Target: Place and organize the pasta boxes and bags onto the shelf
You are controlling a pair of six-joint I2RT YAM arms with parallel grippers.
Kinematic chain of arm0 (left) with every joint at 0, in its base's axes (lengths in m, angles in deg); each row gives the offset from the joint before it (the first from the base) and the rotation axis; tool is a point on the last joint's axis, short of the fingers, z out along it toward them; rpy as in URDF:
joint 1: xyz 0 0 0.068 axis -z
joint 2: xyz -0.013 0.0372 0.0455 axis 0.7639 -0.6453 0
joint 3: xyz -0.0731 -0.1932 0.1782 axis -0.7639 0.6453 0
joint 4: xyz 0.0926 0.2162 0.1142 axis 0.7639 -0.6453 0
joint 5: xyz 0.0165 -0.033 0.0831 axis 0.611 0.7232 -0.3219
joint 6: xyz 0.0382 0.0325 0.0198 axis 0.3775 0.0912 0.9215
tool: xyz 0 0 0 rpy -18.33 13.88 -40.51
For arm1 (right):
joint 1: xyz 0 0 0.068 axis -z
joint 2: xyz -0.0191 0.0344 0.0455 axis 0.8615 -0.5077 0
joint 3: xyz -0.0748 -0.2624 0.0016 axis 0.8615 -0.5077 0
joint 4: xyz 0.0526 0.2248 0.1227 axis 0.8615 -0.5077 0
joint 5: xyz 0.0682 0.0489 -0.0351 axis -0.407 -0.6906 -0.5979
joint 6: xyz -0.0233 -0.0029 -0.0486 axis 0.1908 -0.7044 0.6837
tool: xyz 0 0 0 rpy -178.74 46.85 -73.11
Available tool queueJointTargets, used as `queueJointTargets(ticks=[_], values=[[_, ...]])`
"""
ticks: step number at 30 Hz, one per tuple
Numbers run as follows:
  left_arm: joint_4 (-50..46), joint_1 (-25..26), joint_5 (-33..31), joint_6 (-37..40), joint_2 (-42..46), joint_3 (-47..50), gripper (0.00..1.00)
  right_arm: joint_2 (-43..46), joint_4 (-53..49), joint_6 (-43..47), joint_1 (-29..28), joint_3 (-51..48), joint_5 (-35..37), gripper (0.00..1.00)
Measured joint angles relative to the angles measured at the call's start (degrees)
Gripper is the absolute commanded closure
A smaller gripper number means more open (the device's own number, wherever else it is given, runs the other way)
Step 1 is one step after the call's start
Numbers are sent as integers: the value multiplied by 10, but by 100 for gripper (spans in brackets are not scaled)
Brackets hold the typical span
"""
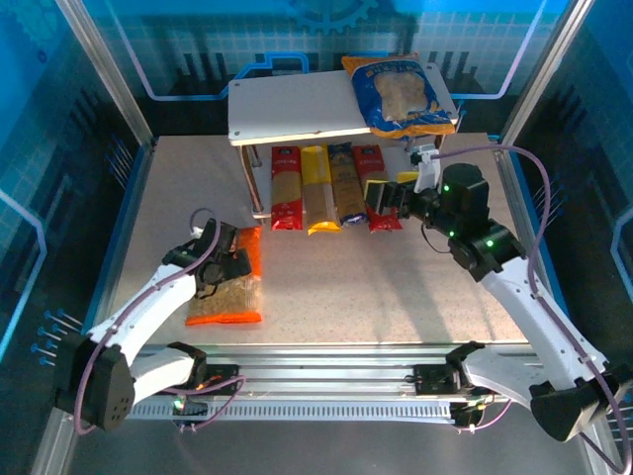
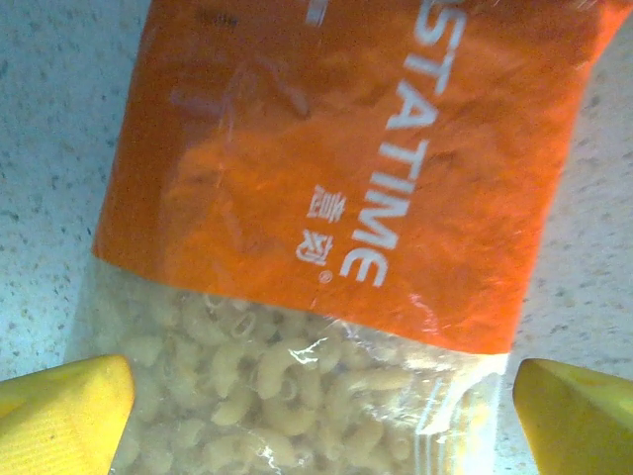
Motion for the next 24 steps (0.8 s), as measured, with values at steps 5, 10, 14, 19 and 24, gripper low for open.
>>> queueJointTargets(ticks=[5, 10, 14, 19, 24], values=[[4, -5, 1, -10, -64, 0, 1, 17, -9, 3, 18, -19, 6, 13], [7, -18, 6, -21, -153, -16, 1, 31, -17, 5, 41, -28, 6, 13], [-1, -19, 6, -24, -187, -40, 1, 49, -17, 6, 62, -40, 1, 13], [3, -30, 24, -15, -192, -44, 30, 58, -13, 5, 85, -47, -11, 13], [28, -50, 54, -11, -189, -43, 82, 59, -12, -2, 98, -51, -25, 13]])
